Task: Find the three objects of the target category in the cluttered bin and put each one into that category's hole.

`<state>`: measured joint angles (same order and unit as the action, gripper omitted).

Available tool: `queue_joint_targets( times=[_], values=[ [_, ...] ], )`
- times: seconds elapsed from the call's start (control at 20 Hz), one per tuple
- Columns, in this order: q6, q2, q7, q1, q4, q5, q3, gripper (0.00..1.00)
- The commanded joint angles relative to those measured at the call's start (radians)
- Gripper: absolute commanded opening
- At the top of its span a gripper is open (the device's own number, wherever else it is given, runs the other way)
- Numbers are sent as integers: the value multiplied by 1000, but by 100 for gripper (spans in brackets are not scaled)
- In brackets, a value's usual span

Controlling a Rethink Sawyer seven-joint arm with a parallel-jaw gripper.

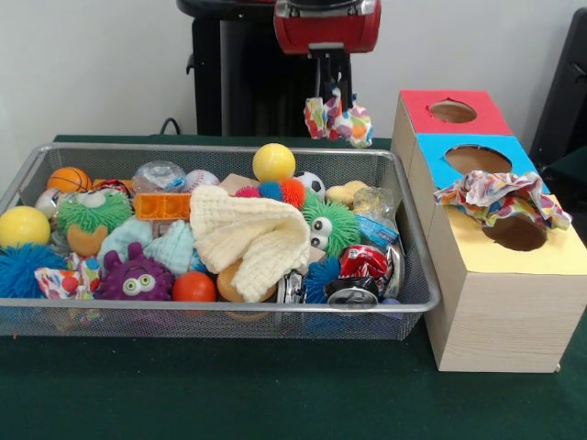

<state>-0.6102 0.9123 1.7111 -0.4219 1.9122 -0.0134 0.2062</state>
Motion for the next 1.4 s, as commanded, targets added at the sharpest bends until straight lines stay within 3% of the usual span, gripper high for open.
queue_joint_targets(
  times=[0.05, 0.7, 1.4],
  values=[
    [-108, 43, 64, -30, -33, -73, 71, 0],
    [36, 43, 73, -104, 132, -312, 204, 0],
    [192, 17, 75, -180, 248, -419, 354, 0]
  ],
)
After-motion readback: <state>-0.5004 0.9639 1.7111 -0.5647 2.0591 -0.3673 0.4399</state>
